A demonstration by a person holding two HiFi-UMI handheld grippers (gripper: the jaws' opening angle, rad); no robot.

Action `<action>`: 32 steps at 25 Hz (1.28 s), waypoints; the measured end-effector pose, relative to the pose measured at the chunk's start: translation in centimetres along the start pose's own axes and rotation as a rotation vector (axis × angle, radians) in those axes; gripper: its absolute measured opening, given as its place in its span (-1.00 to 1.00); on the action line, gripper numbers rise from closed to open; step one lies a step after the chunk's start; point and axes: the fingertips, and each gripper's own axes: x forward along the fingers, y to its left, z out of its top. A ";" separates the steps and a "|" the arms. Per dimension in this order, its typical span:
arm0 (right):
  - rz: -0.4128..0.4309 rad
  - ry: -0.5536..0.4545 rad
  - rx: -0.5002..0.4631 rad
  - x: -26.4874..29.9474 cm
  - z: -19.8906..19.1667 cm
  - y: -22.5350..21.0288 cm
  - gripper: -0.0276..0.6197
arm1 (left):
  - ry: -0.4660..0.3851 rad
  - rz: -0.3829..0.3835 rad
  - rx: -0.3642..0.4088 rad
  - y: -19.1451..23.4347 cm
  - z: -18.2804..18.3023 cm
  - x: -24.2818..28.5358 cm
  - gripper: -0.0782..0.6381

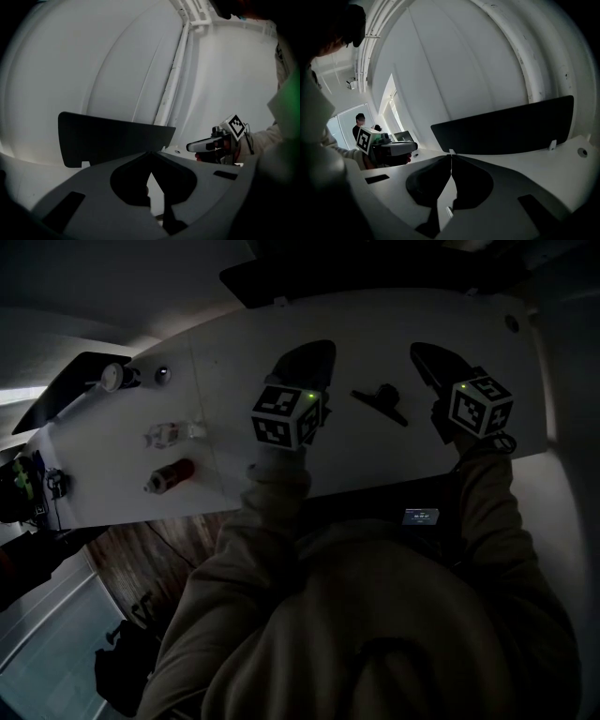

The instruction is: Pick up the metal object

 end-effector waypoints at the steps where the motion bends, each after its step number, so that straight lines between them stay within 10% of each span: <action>1: -0.002 0.005 0.004 0.1 -0.4 -0.2 -0.85 | 0.005 -0.002 -0.001 0.0 -0.3 0.1 -0.77; 28: -0.012 0.144 0.089 2.3 -10.5 -2.6 -0.85 | 0.126 -0.050 -0.082 -0.6 -9.8 2.9 -0.77; 32: -0.001 0.185 0.099 3.2 -12.6 -2.9 -0.49 | 0.140 -0.054 -0.082 -0.5 -11.0 3.4 -0.77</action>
